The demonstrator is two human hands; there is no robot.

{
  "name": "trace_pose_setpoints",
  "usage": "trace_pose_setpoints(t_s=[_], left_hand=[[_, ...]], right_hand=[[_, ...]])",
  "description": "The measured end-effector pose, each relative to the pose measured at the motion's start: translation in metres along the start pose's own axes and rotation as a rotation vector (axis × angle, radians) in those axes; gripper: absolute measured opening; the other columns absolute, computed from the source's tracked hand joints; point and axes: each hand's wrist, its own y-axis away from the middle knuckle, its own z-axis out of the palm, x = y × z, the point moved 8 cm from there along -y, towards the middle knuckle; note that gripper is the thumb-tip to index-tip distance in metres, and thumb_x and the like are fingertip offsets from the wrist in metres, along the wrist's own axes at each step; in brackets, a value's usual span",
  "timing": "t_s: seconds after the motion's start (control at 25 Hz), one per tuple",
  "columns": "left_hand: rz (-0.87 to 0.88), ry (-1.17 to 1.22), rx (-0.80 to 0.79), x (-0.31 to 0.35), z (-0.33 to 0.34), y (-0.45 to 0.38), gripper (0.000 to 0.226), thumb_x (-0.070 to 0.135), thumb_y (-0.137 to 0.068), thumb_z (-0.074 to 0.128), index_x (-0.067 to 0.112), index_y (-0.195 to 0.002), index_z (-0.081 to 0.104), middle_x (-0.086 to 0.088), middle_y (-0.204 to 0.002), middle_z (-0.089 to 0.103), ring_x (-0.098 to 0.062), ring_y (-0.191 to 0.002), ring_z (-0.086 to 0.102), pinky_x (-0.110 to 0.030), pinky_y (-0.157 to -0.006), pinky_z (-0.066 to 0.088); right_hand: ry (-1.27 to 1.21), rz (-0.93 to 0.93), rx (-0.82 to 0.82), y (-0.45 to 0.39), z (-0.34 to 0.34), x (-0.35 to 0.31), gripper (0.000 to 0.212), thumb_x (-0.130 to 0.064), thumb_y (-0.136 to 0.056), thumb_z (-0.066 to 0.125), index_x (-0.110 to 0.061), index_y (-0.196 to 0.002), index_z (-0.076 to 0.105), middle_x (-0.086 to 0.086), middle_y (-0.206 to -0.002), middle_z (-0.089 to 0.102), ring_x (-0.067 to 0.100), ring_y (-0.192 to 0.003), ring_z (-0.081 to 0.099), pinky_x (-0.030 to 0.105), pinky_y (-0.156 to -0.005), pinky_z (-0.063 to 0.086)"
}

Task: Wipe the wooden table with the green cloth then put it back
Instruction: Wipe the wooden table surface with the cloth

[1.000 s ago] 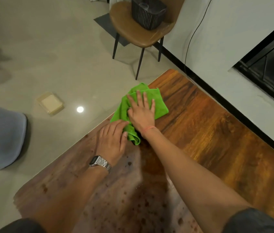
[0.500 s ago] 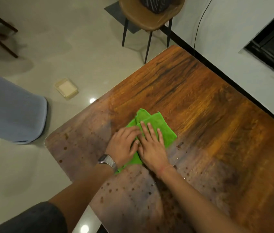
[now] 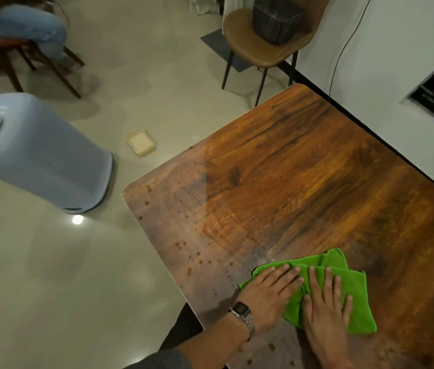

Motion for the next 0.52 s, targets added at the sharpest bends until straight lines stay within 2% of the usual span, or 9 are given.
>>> trace_pose_setpoints(t_s=[0.2,0.28,0.4,0.52], left_hand=[[-0.056,-0.014,-0.027,-0.082,-0.011,0.057,0.062,0.041,-0.090,0.040,0.025,-0.148,0.024,0.007,-0.157,0.023,-0.015,-0.143,0.024,-0.034,-0.111,0.017],[-0.119,-0.015,0.004,-0.122,-0.022,0.080,0.065,0.040,-0.090,0.042,0.026,-0.149,0.021,0.007,-0.158,0.019,-0.016,-0.144,0.022,-0.036,-0.111,0.018],[-0.289,-0.020,0.054,-0.194,-0.037,0.121,0.063,0.039,-0.090,0.043,0.026,-0.149,0.025,0.006,-0.157,0.023,-0.018,-0.144,0.021,-0.038,-0.111,0.020],[-0.413,-0.069,0.100,-0.263,-0.050,0.146,0.060,0.038,-0.093,0.037,0.023,-0.149,0.024,0.002,-0.156,0.025,-0.020,-0.145,0.018,-0.039,-0.113,0.019]], right_hand=[[-0.008,-0.119,-0.038,0.009,0.013,-0.102,0.064,-0.048,-0.097,0.003,-0.026,-0.148,0.036,0.008,-0.158,0.025,0.029,-0.143,0.027,0.058,-0.109,0.024],[-0.027,-0.173,-0.054,0.004,0.016,-0.152,0.061,-0.046,-0.098,0.007,-0.026,-0.147,0.037,0.010,-0.158,0.027,0.029,-0.143,0.030,0.058,-0.109,0.023],[-0.063,-0.303,-0.081,-0.013,0.019,-0.241,0.059,-0.045,-0.093,0.030,-0.030,-0.150,0.030,0.009,-0.159,0.022,0.030,-0.145,0.027,0.058,-0.112,0.021],[-0.067,-0.442,-0.085,-0.037,0.021,-0.323,0.063,-0.045,-0.093,0.033,-0.031,-0.153,0.018,0.009,-0.161,0.016,0.029,-0.148,0.016,0.058,-0.113,0.016]])
